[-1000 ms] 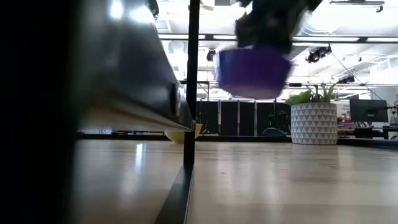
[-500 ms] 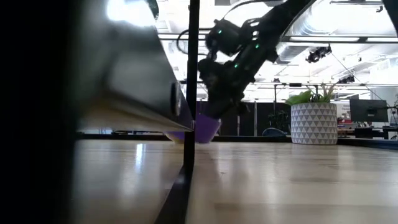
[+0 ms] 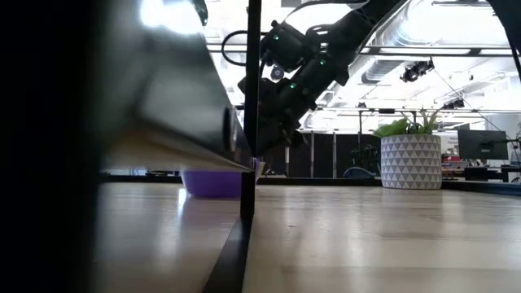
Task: Pick & Place Mini bowls
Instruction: Stack the violet bowl on top of the other stacked violet bowls on the shelf
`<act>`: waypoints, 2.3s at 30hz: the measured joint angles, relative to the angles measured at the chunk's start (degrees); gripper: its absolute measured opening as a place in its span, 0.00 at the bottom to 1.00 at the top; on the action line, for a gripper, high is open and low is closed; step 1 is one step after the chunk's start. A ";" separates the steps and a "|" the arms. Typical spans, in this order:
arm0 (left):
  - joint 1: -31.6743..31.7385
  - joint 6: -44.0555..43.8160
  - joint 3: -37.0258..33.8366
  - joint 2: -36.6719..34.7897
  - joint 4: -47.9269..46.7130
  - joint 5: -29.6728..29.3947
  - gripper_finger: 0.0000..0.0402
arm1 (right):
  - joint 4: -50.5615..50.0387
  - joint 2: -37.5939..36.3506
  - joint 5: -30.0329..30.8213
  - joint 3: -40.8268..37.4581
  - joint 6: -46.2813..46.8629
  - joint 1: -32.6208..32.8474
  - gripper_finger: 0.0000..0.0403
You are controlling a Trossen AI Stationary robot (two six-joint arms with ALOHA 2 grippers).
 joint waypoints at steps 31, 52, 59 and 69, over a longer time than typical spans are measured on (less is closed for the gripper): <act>-9.00 -1.26 15.40 0.67 -34.84 -3.65 0.00 | 48.28 -27.44 12.62 -44.13 -13.63 2.93 0.00; -15.06 -7.49 39.37 26.89 -56.01 -5.48 0.35 | 53.41 -28.35 14.12 -50.95 -17.77 2.95 0.00; -15.06 -5.39 42.25 33.92 -56.03 -4.31 0.36 | 53.18 -28.35 14.10 -50.95 -18.80 2.95 0.01; -15.02 -1.61 42.84 38.94 -56.99 -6.34 0.36 | 53.24 -28.35 14.08 -50.95 -18.82 2.95 0.01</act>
